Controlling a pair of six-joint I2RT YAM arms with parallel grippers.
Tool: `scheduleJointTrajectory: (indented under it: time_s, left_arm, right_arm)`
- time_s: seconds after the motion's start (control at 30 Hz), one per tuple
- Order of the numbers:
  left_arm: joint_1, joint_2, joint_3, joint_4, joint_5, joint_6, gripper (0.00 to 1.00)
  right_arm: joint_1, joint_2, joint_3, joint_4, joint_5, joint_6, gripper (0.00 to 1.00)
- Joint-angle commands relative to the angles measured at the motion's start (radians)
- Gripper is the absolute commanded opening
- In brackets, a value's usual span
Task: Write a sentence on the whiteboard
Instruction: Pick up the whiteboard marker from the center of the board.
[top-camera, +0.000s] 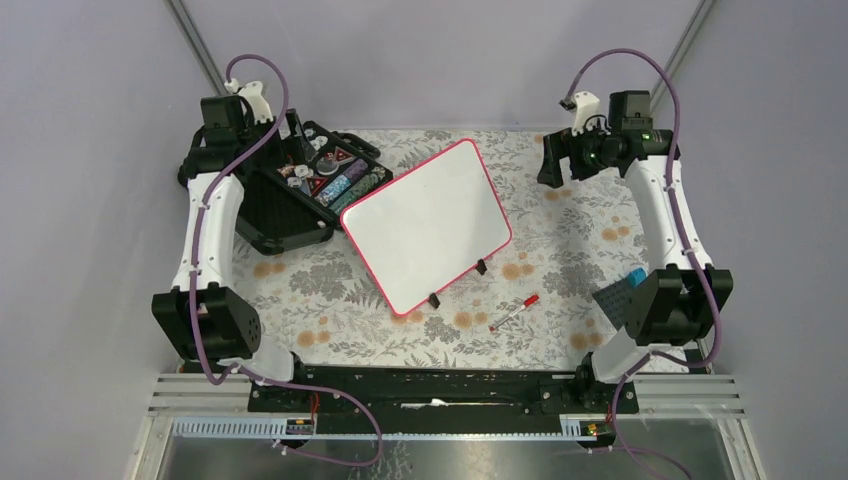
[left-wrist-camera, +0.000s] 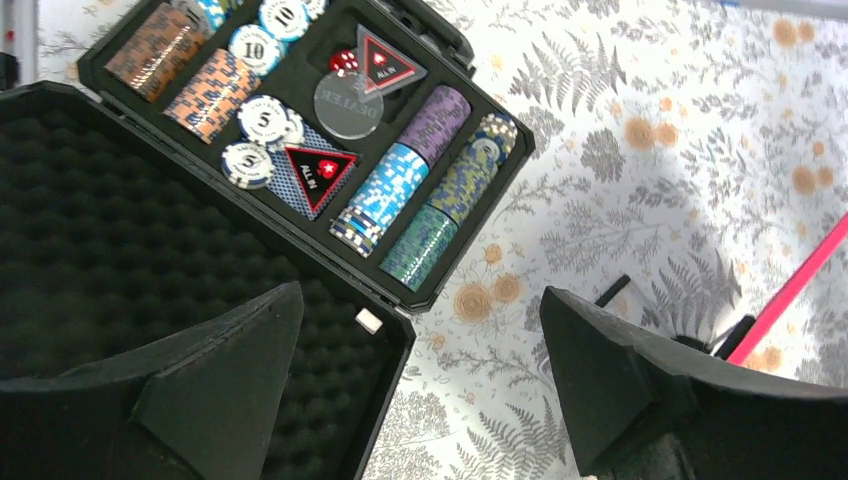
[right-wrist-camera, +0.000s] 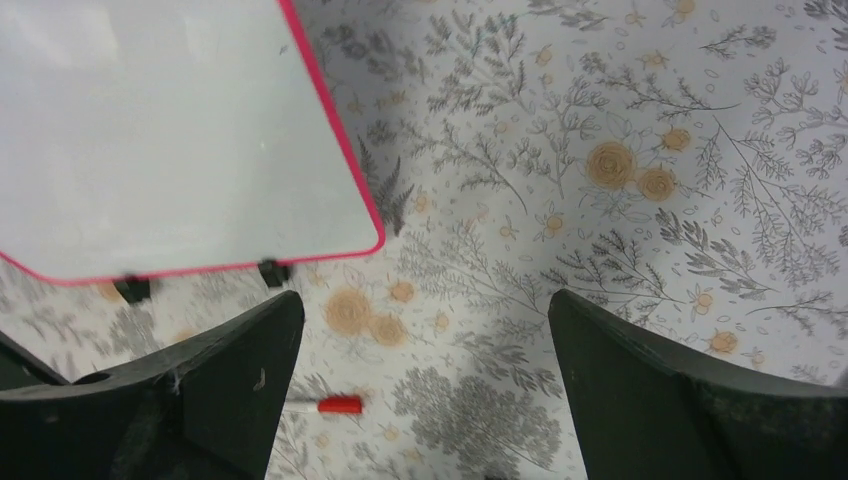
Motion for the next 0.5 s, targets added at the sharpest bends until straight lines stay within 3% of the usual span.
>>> scheduleJointTrajectory:
  time_s: [0.0, 0.23, 0.47]
  left_arm:
    - [-0.008, 0.001, 0.053, -0.005, 0.107, 0.078, 0.99]
    - [-0.041, 0.003, 0.055, -0.05, 0.161, 0.109, 0.99]
    - [-0.041, -0.006, 0.084, -0.095, 0.231, 0.103, 0.99]
  right_arm:
    - [0.078, -0.062, -0.026, -0.174, -0.059, -0.255, 0.99]
    - [0.424, -0.202, -0.355, -0.145, 0.324, -0.46, 0.99]
    - [0.671, -0.228, -0.508, -0.172, 0.513, -0.549, 0.99]
